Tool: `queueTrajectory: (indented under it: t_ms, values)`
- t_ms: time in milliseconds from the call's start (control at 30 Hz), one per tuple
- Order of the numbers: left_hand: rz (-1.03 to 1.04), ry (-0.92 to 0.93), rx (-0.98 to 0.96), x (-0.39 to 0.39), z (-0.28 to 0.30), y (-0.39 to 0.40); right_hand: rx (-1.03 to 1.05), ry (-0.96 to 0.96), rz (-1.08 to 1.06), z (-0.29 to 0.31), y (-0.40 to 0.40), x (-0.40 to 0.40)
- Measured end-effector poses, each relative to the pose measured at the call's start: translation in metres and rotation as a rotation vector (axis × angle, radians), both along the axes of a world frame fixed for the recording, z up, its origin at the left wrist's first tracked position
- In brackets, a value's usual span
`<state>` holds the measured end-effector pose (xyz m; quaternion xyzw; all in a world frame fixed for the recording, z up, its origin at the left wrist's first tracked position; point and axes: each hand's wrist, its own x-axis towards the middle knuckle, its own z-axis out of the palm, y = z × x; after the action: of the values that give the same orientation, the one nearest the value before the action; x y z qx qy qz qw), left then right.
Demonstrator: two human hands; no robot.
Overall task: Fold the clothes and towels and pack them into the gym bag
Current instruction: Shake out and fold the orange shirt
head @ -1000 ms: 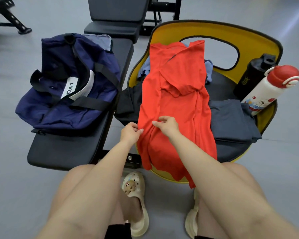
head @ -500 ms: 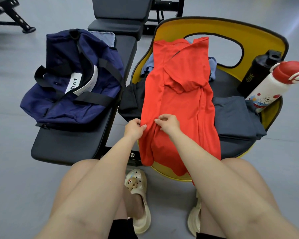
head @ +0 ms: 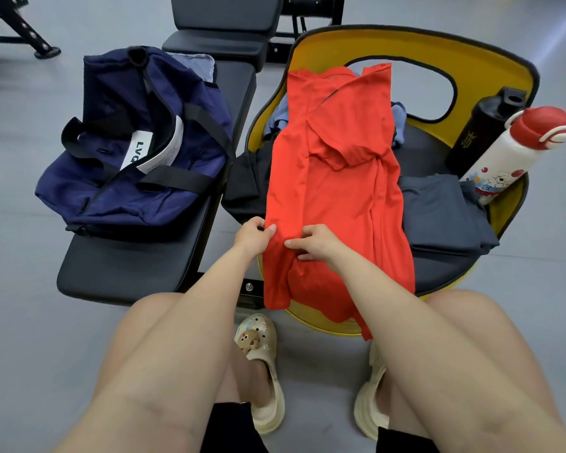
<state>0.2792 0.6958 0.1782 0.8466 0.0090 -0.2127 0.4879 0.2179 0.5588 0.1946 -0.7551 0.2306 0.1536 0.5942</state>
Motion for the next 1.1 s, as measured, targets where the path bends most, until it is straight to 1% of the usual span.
queueTrajectory:
  t_ms: [100, 167, 300, 400, 467, 533, 633, 733, 800, 900, 1000, 1033, 1100]
  values:
    - [0.009, -0.004, -0.017, -0.002, 0.003, 0.002, -0.026, 0.018, 0.051, -0.001, 0.001, -0.002]
    - [0.010, 0.031, -0.046, -0.005, 0.008, 0.003, -0.044, 0.052, 0.092, 0.001, 0.001, -0.005]
    - [-0.088, 0.210, -0.105, -0.019, 0.014, 0.005, -0.049, 0.088, 0.089, 0.003, 0.002, -0.009]
    - [-0.198, 0.326, -0.039, -0.026, 0.016, 0.010, -0.041, 0.096, 0.074, 0.005, 0.001, -0.012]
    - [-0.215, 0.333, -0.019, -0.027, 0.018, 0.012, -0.075, 0.123, 0.105, 0.005, 0.001, -0.015]
    - [-0.210, 0.313, -0.012, -0.029, 0.017, 0.013, -0.136, 0.187, 0.191, 0.002, 0.001, -0.019]
    - [-0.205, 0.287, 0.021, -0.031, 0.015, 0.013, -0.114, 0.295, 0.259, -0.002, 0.002, -0.027]
    - [-0.261, 0.290, 0.124, -0.031, 0.012, 0.014, -0.141, 0.363, 0.287, -0.004, 0.003, -0.034]
    - [-0.329, 0.312, 0.248, -0.033, 0.011, 0.013, -0.199, 0.385, 0.305, -0.006, 0.002, -0.037]
    - [-0.394, 0.324, 0.430, -0.035, 0.010, 0.011, -0.237, 0.387, 0.296, -0.005, -0.002, -0.040]
    - [-0.410, 0.355, 0.504, -0.039, 0.013, 0.003, -0.218, 0.340, 0.262, 0.002, -0.012, -0.044]
    - [-0.413, 0.354, 0.494, -0.040, 0.014, -0.002, -0.206, 0.309, 0.244, 0.004, -0.017, -0.046]
    - [-0.404, 0.339, 0.384, -0.042, 0.019, -0.016, -0.199, 0.247, 0.225, 0.009, -0.028, -0.048]
